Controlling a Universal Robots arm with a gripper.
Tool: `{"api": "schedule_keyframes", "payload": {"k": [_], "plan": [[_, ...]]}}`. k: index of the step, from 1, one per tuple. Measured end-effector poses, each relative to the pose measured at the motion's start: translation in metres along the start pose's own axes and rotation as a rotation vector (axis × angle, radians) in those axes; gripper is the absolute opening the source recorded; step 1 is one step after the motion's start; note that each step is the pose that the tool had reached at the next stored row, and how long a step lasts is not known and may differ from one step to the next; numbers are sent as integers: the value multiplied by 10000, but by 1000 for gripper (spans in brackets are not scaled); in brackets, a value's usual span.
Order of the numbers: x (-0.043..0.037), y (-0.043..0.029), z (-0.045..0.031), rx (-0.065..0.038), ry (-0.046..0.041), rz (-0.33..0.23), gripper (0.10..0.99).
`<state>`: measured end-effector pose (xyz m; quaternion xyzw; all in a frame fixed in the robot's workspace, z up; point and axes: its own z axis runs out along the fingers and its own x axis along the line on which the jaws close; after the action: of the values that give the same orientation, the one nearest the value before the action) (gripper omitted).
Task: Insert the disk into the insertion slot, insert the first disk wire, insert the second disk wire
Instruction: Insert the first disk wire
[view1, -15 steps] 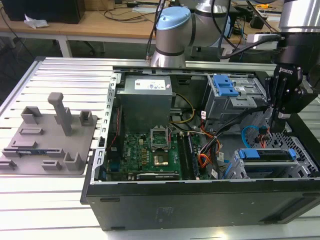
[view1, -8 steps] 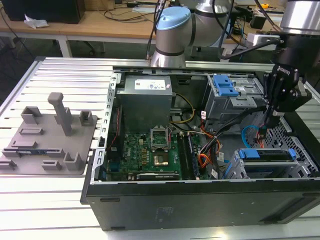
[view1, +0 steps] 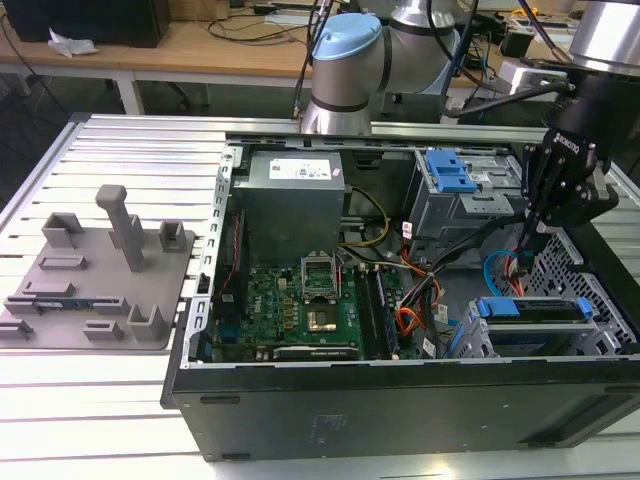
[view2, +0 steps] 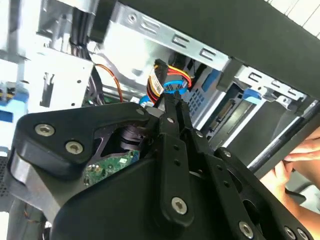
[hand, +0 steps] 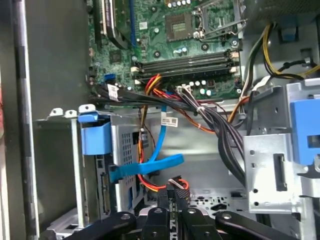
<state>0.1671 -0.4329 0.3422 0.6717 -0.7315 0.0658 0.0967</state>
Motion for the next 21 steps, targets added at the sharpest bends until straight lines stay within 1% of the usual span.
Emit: {"api": "schedule_keyframes", "payload": {"k": [1, 2, 3, 4, 5, 7, 8, 9, 10, 11, 12, 14, 16, 18, 21], "plan": [[22, -3, 2, -12, -50, -4, 165], [40, -5, 1, -22, -151, -11, 165], [62, -8, 0, -37, -355, -23, 165], [85, -9, -2, -60, -642, -37, 165], [117, -11, -19, -79, -881, -50, 165], [152, -13, -39, -96, -1093, -61, 165], [177, -14, -50, -110, -1274, -71, 165], [197, -16, -53, -121, -1412, -79, 165], [214, -17, -52, -128, -1499, -83, 165], [251, -20, -47, -139, -1637, -91, 165], [284, -23, -44, -145, -1721, -95, 165], [332, -27, -42, -153, -1816, -100, 165], [388, -31, -49, -160, -1893, -105, 165], [442, -38, -63, -164, -1921, -108, 165], [522, -49, -70, -166, -1929, -116, 165]]}}
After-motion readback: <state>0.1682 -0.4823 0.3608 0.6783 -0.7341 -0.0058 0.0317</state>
